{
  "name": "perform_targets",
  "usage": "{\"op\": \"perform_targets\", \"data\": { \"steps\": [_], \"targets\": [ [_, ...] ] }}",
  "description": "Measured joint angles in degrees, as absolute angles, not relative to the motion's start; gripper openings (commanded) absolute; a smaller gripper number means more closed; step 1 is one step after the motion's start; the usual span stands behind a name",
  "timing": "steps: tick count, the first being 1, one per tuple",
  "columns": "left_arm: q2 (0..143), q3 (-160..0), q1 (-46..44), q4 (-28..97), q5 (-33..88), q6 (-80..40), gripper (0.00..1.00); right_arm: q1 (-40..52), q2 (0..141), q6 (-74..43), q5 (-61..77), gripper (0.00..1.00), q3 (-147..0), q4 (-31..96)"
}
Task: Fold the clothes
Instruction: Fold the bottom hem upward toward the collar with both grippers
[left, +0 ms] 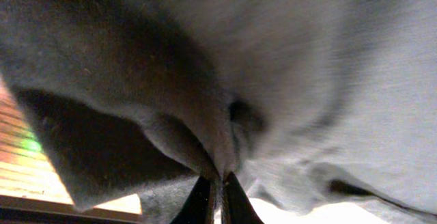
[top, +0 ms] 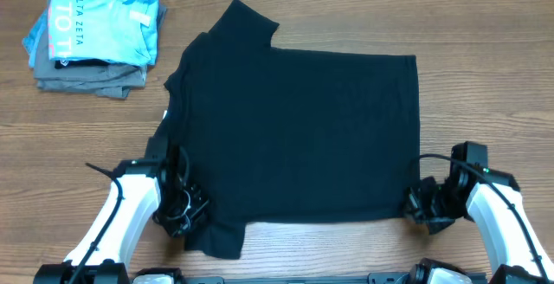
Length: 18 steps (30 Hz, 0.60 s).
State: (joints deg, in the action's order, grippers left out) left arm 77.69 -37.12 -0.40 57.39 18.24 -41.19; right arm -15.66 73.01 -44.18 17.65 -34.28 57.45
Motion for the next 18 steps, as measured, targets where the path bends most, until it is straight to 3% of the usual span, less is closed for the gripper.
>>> {"op": "perform_targets", "data": {
  "steps": [9, 18],
  "targets": [
    [77.6, -48.5, -0.4, 57.1, 15.8, -40.2, 0.04, -15.7, 73.0, -44.8, 18.2, 0.04, -39.2, 53.4],
    [77.6, -51.1, -0.4, 44.3, 15.6, -39.9, 0.04, -15.6, 73.0, -45.7, 19.8, 0.04, -39.2, 45.3]
  ]
}}
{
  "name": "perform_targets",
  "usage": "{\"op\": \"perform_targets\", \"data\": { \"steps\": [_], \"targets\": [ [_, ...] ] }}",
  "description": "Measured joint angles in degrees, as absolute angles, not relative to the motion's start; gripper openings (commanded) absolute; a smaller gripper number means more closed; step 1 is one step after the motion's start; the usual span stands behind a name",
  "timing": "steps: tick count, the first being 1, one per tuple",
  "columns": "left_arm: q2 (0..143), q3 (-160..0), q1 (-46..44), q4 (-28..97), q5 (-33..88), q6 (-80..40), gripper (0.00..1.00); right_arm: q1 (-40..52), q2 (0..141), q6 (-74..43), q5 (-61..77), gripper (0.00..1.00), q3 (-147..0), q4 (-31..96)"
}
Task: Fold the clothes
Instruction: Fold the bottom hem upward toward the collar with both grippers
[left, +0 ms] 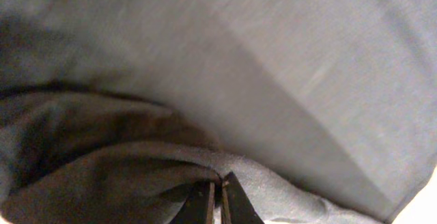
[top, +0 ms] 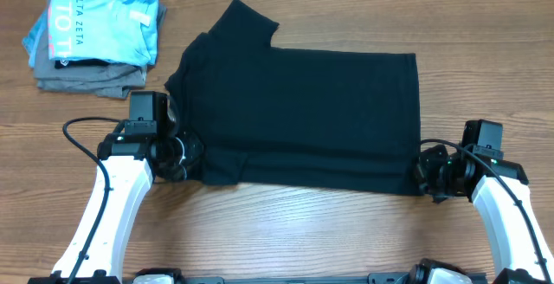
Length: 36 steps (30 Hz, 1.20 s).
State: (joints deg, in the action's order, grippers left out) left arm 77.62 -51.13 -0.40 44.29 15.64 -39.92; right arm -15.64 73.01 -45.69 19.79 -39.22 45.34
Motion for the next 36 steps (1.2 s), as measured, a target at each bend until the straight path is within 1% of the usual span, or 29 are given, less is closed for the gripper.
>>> {"op": "perform_targets", "data": {
  "steps": [4, 9, 16, 19, 23, 25, 28, 29, 30, 31, 32, 33, 34, 36],
  "targets": [
    [77.6, -51.2, -0.4, 39.1, 15.7, -38.9, 0.04, -15.6, 73.0, -46.0, 20.5, 0.04, -39.2, 40.5],
    [77.6, -51.2, -0.4, 37.1, 15.5, -38.7, 0.04, -15.0, 73.0, -46.3, 21.0, 0.04, -39.3, 34.5],
    [78.0, -51.2, -0.4, 37.0, 13.6, -38.7, 0.04, -9.0, 73.0, -46.5, 20.6, 0.04, -39.3, 24.7],
    [79.2, -51.2, -0.4, 36.5, 12.7, -38.7, 0.04, -5.9, 73.0, -47.3, 19.4, 0.04, -39.3, 24.1],
    [81.2, -51.2, -0.4, 34.8, 11.6, -38.7, 0.04, -5.1, 73.0, -48.2, 16.5, 0.04, -39.3, 25.6],
    [81.9, -51.2, -0.4, 34.0, 11.3, -38.7, 0.11, -5.1, 73.3, -48.5, 14.6, 0.04, -39.3, 26.5],
    [82.9, -51.2, -0.4, 32.6, 11.0, -38.3, 0.26, -5.1, 74.1, -48.9, 12.1, 0.07, -39.3, 27.0],
    [83.3, -51.2, -0.4, 31.8, 10.9, -37.8, 0.28, -5.1, 74.3, -48.9, 11.4, 0.07, -39.3, 27.0],
    [83.7, -51.2, -0.4, 31.0, 10.9, -37.3, 0.33, -5.1, 74.6, -49.1, 10.6, 0.11, -39.3, 27.0],
    [83.9, -51.2, -0.4, 30.6, 10.7, -37.2, 0.41, -5.1, 75.0, -49.2, 10.0, 0.18, -39.3, 26.9],
    [84.4, -51.2, -0.4, 29.8, 10.6, -36.7, 0.54, -5.1, 75.3, -49.3, 9.3, 0.37, -39.3, 27.0],
    [84.6, -51.2, -0.4, 29.3, 10.5, -35.9, 0.70, -5.2, 75.8, -49.7, 8.3, 0.64, -39.3, 26.8],
    [84.9, -51.2, -0.4, 28.9, 10.5, -35.6, 0.79, -5.1, 76.2, -49.3, 7.9, 0.82, -39.3, 26.8],
    [85.2, -51.2, -0.4, 28.5, 10.4, -34.1, 0.84, -5.2, 76.8, -49.4, 6.7, 0.91, -39.3, 26.5]
  ]
}}
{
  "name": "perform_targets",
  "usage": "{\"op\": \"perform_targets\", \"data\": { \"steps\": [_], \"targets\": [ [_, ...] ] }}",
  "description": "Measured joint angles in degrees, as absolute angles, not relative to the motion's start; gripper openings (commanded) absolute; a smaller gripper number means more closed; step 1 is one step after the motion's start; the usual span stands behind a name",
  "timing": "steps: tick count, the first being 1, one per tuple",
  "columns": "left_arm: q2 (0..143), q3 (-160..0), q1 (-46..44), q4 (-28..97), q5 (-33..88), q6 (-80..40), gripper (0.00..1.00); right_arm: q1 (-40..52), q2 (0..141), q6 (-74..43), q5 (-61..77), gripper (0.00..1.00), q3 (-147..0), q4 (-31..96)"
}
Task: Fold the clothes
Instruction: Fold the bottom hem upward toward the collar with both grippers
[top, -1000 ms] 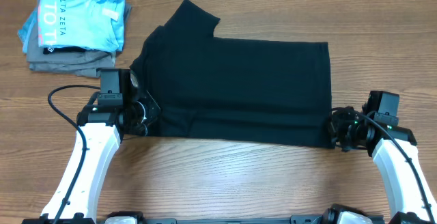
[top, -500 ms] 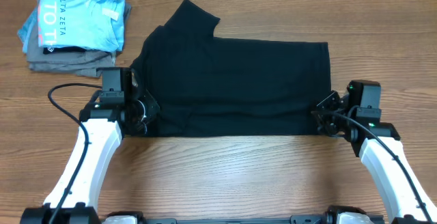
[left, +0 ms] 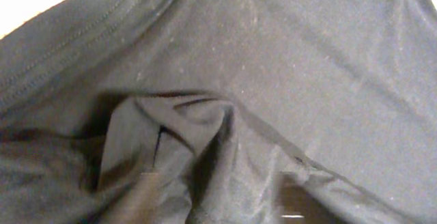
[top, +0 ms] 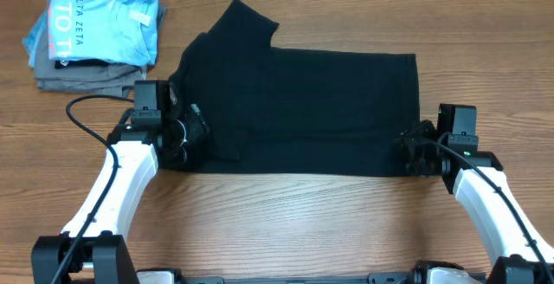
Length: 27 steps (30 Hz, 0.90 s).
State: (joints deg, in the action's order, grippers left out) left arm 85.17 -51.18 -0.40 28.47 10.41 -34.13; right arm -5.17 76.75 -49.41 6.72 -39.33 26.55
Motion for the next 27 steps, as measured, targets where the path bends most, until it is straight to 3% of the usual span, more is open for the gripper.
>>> {"op": "perform_targets", "data": {
  "steps": [3, 15, 27],
  "targets": [
    [85.3, -52.4, -0.4, 31.5, 10.4, -32.1, 0.89, -5.1, 76.8, -48.7, 5.7, 0.99, -39.6, 27.2],
    [85.4, -66.6, -0.8, 61.6, 10.5, -28.2, 1.00, -5.1, 77.1, -45.6, 9.1, 1.00, -55.3, 44.9],
    [88.4, -59.1, -6.0, 53.9, 12.4, -39.7, 1.00, -5.1, 77.1, -43.6, 15.2, 1.00, -55.8, 50.0]
  ]
}}
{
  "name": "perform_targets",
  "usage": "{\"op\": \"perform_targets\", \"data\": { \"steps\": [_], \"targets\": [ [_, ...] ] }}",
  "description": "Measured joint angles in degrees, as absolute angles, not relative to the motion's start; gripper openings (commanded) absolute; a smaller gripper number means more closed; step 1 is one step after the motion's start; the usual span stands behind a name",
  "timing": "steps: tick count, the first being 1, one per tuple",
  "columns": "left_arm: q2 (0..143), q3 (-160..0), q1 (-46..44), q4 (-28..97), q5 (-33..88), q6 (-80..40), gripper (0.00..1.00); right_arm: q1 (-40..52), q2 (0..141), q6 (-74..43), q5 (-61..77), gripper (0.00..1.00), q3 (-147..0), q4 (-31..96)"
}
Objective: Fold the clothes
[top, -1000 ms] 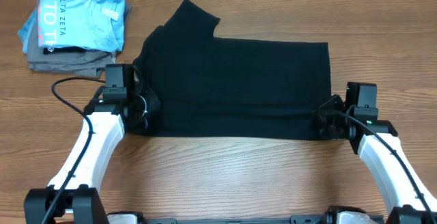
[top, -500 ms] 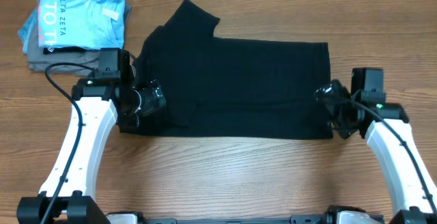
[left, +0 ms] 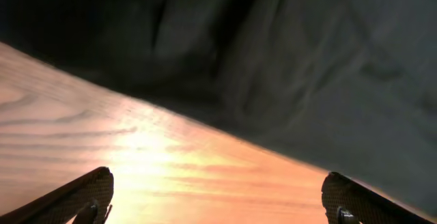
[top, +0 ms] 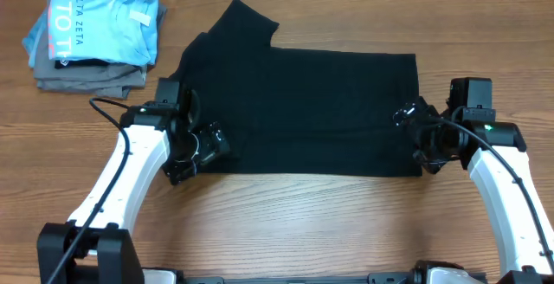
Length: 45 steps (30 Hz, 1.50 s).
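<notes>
The black T-shirt [top: 303,102] lies on the wooden table [top: 286,232], its near half folded back over the far half, with one sleeve sticking out at the far left. My left gripper [top: 197,156] sits at the shirt's near left corner. In the left wrist view it [left: 220,191] is wide open over bare wood, and the shirt's folded edge [left: 287,80] lies just beyond the fingertips [left: 95,186]. My right gripper [top: 415,137] is over the shirt's right edge. Its black jaws blend into the black cloth.
A stack of folded clothes [top: 93,33], a light blue printed tee on top of grey ones, sits at the far left corner. Cables trail from both white arms.
My left gripper was over bunched cloth on the shirt's left side. It is now open, off the cloth, over wood at the near left corner. The right gripper has shifted slightly farther back.
The shirt lay spread out, with both grippers at its near corners and the left shut on cloth. Its near edge then lay farther back, and later folded over the far half. The left gripper has since let go, and the fold stays flat.
</notes>
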State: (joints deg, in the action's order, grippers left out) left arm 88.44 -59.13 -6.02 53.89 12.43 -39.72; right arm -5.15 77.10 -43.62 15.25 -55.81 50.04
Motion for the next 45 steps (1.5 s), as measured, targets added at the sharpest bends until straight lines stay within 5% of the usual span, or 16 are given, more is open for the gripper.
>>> {"op": "perform_targets", "data": {
  "steps": [10, 16, 20, 25, 28, 36, 38, 41, 45],
  "targets": [
    [95.5, -59.1, -6.0, 42.8, 16.5, -47.7, 0.97, -5.1, 77.1, -42.5, 15.1, 1.00, -55.8, 50.9],
    [100.5, -59.1, -6.0, 39.5, 18.9, -49.8, 0.81, -5.1, 77.1, -41.9, 14.8, 1.00, -55.8, 51.0],
    [101.1, -59.1, -6.0, 37.4, 19.4, -50.6, 0.65, -5.1, 77.1, -41.1, 14.2, 1.00, -55.8, 51.4],
    [101.1, -59.1, -6.0, 36.0, 19.6, -50.9, 0.14, -5.1, 77.1, -40.7, 13.4, 1.00, -55.8, 51.6],
    [101.1, -59.1, -6.0, 34.6, 19.8, -50.4, 0.08, -5.1, 77.1, -40.5, 13.1, 1.00, -55.8, 51.4],
    [101.1, -59.0, -6.0, 26.9, 19.9, -48.9, 0.16, -5.1, 77.1, -40.5, 13.1, 1.00, -55.8, 51.1],
    [101.1, -59.0, -6.0, 23.6, 20.0, -47.8, 0.38, -5.2, 77.1, -40.5, 13.1, 1.00, -55.8, 51.1],
    [101.1, -58.9, -6.0, 17.9, 20.0, -45.5, 1.00, -5.1, 77.1, -40.4, 13.1, 1.00, -55.8, 51.1],
    [101.1, -59.0, -6.0, 14.7, 20.0, -40.2, 1.00, -5.1, 77.1, -40.4, 13.1, 1.00, -55.8, 51.5]
  ]
}}
